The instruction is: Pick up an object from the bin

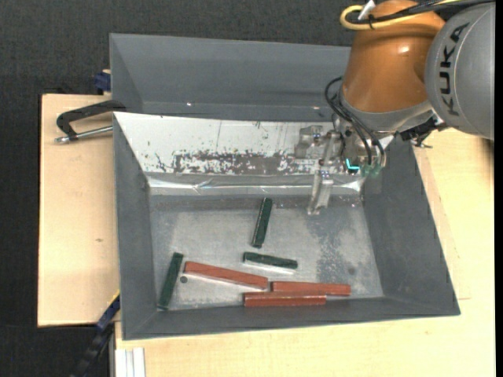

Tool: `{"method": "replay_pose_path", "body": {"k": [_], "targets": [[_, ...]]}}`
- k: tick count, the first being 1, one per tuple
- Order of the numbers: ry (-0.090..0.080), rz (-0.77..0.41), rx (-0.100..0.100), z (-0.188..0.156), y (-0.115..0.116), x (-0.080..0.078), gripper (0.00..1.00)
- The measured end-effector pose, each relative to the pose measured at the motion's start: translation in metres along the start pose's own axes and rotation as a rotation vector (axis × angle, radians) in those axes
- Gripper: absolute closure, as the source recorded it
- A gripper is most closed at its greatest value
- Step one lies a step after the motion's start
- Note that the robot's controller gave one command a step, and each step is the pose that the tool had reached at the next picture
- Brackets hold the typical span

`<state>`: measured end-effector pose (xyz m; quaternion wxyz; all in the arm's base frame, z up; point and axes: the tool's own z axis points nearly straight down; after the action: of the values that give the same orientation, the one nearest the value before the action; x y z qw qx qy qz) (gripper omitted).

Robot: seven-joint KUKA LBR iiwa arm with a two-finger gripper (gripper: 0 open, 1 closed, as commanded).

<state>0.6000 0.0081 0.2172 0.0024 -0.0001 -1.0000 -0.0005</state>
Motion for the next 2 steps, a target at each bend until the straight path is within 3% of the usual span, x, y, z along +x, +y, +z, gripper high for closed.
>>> {"method": "replay_pose_path", "body": {"k": [1, 2], "targets": [[-0.009, 0.000, 0.000, -0.005, 0.000, -0.002, 0.00], [-0.011, -0.113, 0.001, 0.023, 0.004, -0.001, 0.00]]}}
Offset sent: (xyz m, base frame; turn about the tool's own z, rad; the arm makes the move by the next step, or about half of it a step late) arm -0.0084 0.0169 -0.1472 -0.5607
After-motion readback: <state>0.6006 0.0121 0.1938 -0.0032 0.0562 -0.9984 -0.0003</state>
